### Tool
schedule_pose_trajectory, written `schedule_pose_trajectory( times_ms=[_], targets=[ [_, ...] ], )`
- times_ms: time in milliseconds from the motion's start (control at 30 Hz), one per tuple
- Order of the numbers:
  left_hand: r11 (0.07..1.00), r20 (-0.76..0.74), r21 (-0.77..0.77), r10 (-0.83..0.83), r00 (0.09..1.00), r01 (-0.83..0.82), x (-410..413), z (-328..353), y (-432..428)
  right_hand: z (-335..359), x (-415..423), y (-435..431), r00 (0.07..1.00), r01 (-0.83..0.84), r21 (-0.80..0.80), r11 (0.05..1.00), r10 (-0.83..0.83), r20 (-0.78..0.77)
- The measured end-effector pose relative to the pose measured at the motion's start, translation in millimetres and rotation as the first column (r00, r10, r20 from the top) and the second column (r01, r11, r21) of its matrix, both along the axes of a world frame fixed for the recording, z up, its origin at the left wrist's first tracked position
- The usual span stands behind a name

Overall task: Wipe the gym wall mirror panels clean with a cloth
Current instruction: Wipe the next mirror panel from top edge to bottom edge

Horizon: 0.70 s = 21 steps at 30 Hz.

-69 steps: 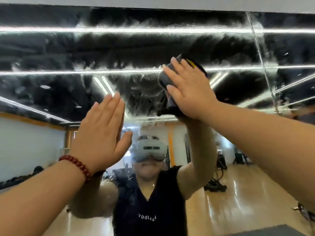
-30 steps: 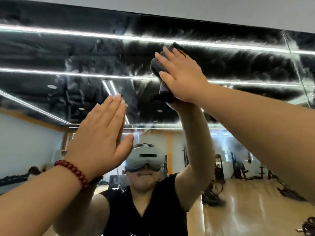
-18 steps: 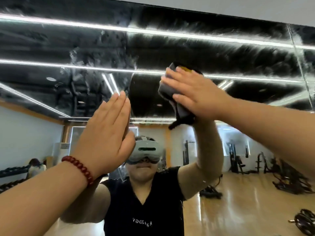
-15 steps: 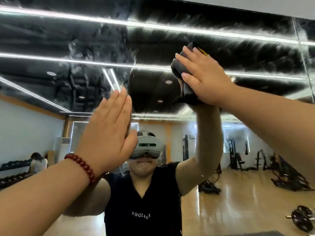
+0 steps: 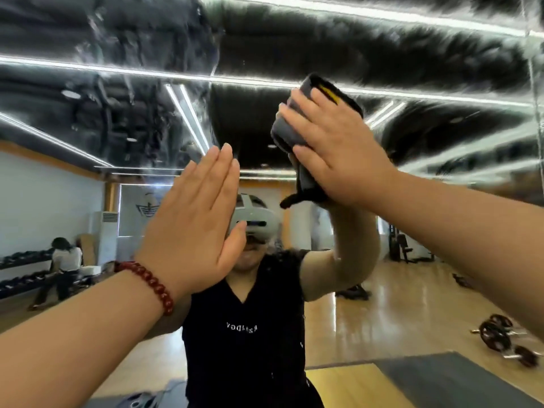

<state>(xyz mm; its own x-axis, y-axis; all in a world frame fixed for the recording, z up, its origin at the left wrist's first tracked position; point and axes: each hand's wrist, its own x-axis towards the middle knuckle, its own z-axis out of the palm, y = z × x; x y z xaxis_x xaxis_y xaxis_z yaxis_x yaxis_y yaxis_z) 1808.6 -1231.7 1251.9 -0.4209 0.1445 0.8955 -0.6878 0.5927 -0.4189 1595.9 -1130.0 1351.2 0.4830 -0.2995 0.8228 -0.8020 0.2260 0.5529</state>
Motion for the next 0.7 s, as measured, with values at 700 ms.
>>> schedule_pose_trajectory(
  times_ms=[700],
  targets=[
    [0.998, 0.155, -0.063, -0.02, 0.988, 0.03, -58, -16, 33, -130, -87, 58, 0.937, 0.116, 0.323, 0.939, 0.004, -0.348]
  ],
)
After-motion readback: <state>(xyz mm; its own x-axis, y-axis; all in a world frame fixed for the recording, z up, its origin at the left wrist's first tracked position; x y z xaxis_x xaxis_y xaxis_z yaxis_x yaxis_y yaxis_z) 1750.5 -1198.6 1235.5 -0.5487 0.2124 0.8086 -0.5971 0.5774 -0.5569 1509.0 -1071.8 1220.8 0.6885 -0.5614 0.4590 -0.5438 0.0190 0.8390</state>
